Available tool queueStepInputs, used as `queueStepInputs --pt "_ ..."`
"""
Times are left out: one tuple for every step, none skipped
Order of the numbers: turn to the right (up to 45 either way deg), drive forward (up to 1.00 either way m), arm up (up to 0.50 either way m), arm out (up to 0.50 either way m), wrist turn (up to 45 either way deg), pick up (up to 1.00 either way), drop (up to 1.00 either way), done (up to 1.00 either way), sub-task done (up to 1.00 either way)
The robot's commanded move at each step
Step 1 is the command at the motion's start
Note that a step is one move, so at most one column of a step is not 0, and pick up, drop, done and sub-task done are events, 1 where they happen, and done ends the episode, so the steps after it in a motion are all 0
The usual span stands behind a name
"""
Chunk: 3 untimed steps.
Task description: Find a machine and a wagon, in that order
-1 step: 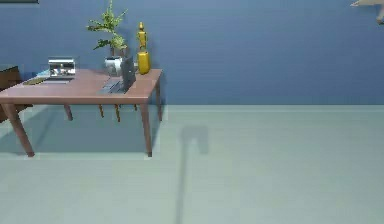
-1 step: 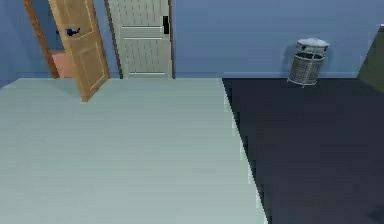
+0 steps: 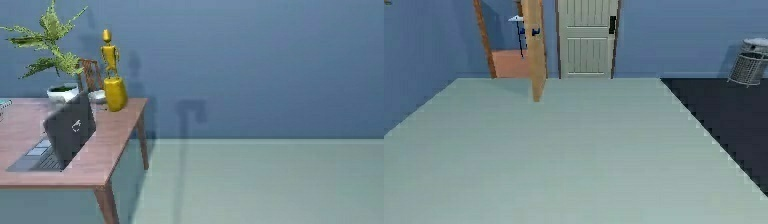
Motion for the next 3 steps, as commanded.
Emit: queueStepInputs --pt "0.0 0.20 0.00 0.00 0.0 0.00 0.00 0.00 0.00" --pt "-42.0 0.00 0.00 0.00 0.0 0.00 0.00 0.00 0.00" --pt "0.0 0.00 0.00 0.00 0.0 0.00 0.00 0.00 1.00"
